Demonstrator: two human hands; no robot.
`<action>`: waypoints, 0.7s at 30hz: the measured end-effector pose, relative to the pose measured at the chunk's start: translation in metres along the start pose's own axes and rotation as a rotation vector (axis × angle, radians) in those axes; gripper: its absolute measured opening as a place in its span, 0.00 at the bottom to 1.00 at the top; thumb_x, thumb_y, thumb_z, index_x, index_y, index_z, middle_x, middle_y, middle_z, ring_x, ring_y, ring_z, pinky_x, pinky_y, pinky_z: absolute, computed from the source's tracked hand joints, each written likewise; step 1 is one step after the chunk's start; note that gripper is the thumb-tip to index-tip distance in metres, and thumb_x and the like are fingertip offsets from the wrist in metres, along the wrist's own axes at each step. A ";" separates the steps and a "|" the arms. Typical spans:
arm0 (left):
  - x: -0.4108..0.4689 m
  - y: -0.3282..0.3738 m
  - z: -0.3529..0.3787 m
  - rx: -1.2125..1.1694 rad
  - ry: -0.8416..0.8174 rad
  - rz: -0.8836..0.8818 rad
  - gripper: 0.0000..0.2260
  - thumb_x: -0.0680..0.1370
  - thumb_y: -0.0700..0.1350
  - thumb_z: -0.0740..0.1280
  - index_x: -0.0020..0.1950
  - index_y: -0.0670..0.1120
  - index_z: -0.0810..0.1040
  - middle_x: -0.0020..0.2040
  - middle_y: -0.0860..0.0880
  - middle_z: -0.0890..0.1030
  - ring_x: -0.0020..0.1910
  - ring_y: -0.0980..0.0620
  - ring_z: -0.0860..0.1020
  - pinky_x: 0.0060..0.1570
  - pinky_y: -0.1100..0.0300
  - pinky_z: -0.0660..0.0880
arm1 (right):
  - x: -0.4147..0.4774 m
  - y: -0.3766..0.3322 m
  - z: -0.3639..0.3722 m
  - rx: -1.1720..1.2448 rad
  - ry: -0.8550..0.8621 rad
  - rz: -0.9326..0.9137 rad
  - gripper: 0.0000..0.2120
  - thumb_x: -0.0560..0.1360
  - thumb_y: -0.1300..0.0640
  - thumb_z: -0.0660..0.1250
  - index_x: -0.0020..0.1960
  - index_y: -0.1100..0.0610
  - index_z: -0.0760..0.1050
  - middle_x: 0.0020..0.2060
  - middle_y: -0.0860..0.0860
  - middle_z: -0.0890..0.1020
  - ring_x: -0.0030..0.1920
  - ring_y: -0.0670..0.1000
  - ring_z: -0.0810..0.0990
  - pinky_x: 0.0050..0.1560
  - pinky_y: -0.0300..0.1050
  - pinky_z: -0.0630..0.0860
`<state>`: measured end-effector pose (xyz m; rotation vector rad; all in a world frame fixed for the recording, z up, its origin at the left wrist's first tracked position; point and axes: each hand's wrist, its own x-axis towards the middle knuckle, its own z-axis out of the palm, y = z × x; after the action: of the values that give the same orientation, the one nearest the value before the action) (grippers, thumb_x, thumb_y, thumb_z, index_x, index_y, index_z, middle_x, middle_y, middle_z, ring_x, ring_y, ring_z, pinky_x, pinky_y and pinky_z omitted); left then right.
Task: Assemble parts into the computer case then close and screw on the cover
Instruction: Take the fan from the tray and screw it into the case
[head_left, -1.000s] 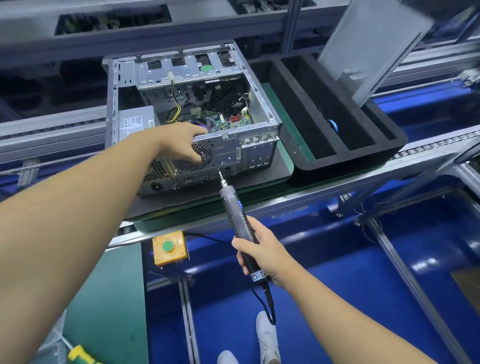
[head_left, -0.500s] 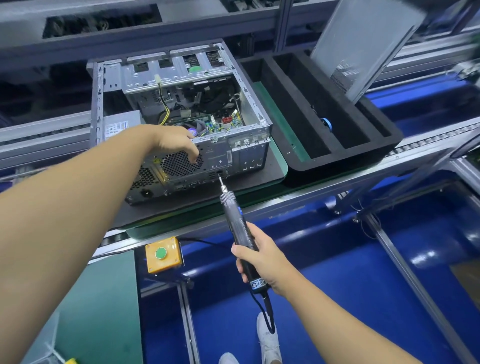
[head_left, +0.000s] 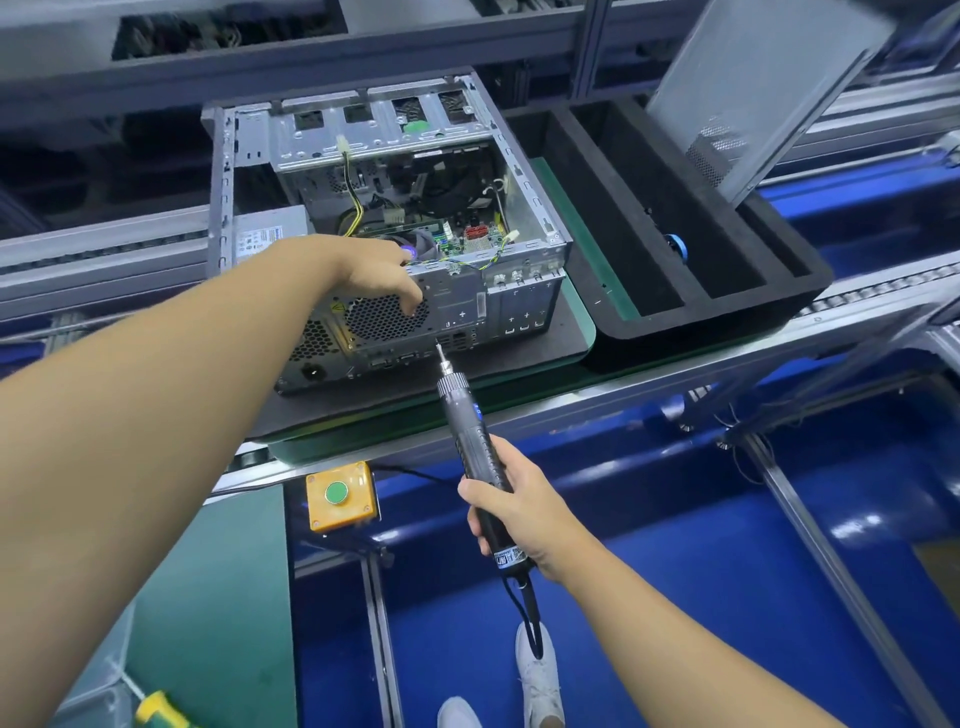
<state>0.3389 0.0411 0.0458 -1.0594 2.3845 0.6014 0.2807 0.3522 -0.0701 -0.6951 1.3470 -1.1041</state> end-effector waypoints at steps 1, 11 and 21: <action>-0.002 0.001 0.000 -0.006 0.005 0.013 0.29 0.62 0.62 0.68 0.53 0.43 0.72 0.57 0.43 0.74 0.49 0.47 0.74 0.46 0.50 0.71 | 0.000 -0.001 0.001 0.004 0.002 -0.002 0.15 0.76 0.52 0.70 0.60 0.39 0.74 0.35 0.53 0.79 0.31 0.55 0.75 0.34 0.46 0.77; 0.006 -0.003 0.001 -0.007 0.034 0.034 0.18 0.70 0.58 0.71 0.39 0.46 0.70 0.39 0.49 0.67 0.35 0.50 0.66 0.35 0.53 0.63 | 0.005 -0.004 0.003 -0.016 0.003 -0.002 0.15 0.76 0.52 0.69 0.61 0.41 0.74 0.33 0.53 0.79 0.30 0.52 0.76 0.34 0.44 0.77; 0.001 -0.001 0.001 -0.010 0.023 0.061 0.23 0.60 0.64 0.67 0.41 0.46 0.71 0.41 0.48 0.70 0.37 0.50 0.69 0.36 0.54 0.64 | 0.017 -0.005 0.003 -0.008 0.009 0.005 0.15 0.76 0.52 0.70 0.61 0.40 0.74 0.34 0.52 0.79 0.30 0.52 0.76 0.34 0.45 0.78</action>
<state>0.3397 0.0403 0.0445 -1.0060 2.4435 0.6269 0.2810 0.3345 -0.0721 -0.6933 1.3607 -1.0991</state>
